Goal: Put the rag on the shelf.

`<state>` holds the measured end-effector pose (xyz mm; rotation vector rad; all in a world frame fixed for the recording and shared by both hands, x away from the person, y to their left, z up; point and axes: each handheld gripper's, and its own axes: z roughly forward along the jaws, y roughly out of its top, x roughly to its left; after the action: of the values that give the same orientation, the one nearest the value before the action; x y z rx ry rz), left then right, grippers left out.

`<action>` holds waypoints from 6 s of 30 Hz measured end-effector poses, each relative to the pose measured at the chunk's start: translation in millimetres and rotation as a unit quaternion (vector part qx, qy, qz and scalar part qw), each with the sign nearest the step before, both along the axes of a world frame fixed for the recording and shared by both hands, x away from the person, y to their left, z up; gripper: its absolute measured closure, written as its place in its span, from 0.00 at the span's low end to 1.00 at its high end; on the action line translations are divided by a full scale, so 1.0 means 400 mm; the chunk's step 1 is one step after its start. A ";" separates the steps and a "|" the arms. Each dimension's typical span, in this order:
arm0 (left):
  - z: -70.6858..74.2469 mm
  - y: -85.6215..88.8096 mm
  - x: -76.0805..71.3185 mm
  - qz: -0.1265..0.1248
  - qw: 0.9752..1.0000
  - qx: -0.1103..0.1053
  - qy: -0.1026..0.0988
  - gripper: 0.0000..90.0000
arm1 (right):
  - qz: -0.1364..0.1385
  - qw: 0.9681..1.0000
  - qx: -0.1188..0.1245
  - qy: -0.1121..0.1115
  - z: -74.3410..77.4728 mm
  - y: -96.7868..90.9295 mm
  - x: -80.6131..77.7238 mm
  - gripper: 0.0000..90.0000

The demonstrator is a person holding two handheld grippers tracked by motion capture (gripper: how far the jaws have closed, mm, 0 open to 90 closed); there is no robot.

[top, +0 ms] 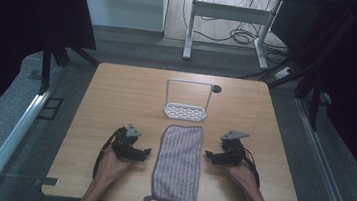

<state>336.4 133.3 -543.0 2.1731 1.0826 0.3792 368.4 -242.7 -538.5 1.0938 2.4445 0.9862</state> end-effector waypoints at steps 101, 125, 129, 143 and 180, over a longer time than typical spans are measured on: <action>0.561 -0.149 0.198 -0.106 0.972 -0.045 -0.205 0.89 | 0.050 0.982 0.075 -0.164 0.558 0.126 0.126 0.93; 0.709 -0.142 0.317 -0.070 0.970 -0.064 -0.223 0.88 | 0.013 0.973 0.078 -0.219 0.725 0.145 0.240 0.92; 0.729 -0.147 0.361 -0.060 0.973 -0.068 -0.213 0.88 | 0.005 0.972 0.077 -0.222 0.742 0.148 0.268 0.92; 0.698 -0.167 0.497 0.006 0.980 -0.072 -0.187 0.88 | -0.036 0.977 0.084 -0.190 0.708 0.155 0.396 0.92; 0.451 -0.221 0.580 0.046 0.989 0.010 -0.143 0.59 | -0.071 0.992 0.048 -0.093 0.449 0.168 0.524 0.79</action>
<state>568.5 44.7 -362.7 2.0133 1.0227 0.7215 577.9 -175.5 -358.7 1.1337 2.1614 1.1153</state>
